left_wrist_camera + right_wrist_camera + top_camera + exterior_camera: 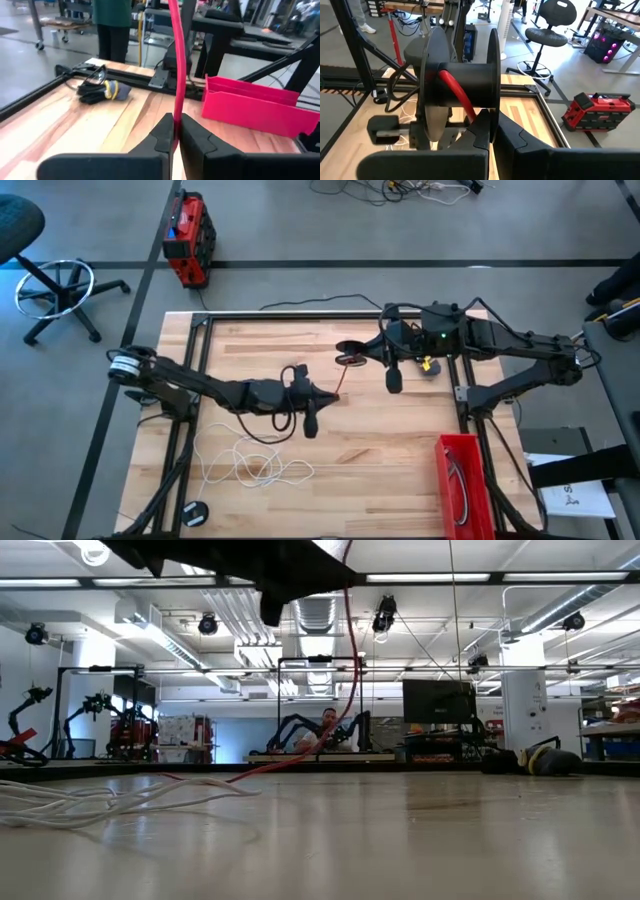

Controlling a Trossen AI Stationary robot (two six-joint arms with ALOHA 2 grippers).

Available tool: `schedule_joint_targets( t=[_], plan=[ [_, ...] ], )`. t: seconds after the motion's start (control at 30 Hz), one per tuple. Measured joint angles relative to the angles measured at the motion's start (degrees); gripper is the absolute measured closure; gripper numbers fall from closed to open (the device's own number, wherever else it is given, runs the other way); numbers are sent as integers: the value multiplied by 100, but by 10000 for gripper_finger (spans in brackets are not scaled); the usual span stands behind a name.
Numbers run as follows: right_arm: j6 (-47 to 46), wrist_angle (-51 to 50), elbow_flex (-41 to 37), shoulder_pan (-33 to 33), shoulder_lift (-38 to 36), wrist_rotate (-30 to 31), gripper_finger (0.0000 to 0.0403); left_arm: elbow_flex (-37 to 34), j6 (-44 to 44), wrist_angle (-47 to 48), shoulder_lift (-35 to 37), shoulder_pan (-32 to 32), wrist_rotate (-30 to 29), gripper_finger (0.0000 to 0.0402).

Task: Coil cords
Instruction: Coil the red wire onto the spool

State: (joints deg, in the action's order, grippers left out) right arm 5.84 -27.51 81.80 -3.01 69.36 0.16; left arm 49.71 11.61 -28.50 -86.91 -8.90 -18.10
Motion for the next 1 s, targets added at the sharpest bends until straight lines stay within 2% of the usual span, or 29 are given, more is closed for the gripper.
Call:
schedule_joint_targets(
  t=[0.13, 0.3, 0.47, 0.53, 0.73, 1.0],
  plan=[
    [71, -271, 0, 0, -83, 3, 403, -2, -19, 1077, 725, -3, -441, 397],
    [71, -689, -87, 13, -24, 3, 403, -2, 50, 2264, 1876, 58, -1263, 399],
    [2, -561, -472, 13, 108, 13, 403, -2, 350, 2510, 2701, 124, -1273, 400],
    [-135, -386, -653, 14, 222, 293, 403, -2, 494, 2462, 2848, 124, -1103, 400],
    [-319, 221, -813, 13, 866, 1643, 403, -2, 992, 1892, 2648, 124, -490, 401],
    [-273, 1033, -671, 16, 1736, 2190, 403, 550, 1315, 1798, 1748, 157, -338, 401]
  ],
)
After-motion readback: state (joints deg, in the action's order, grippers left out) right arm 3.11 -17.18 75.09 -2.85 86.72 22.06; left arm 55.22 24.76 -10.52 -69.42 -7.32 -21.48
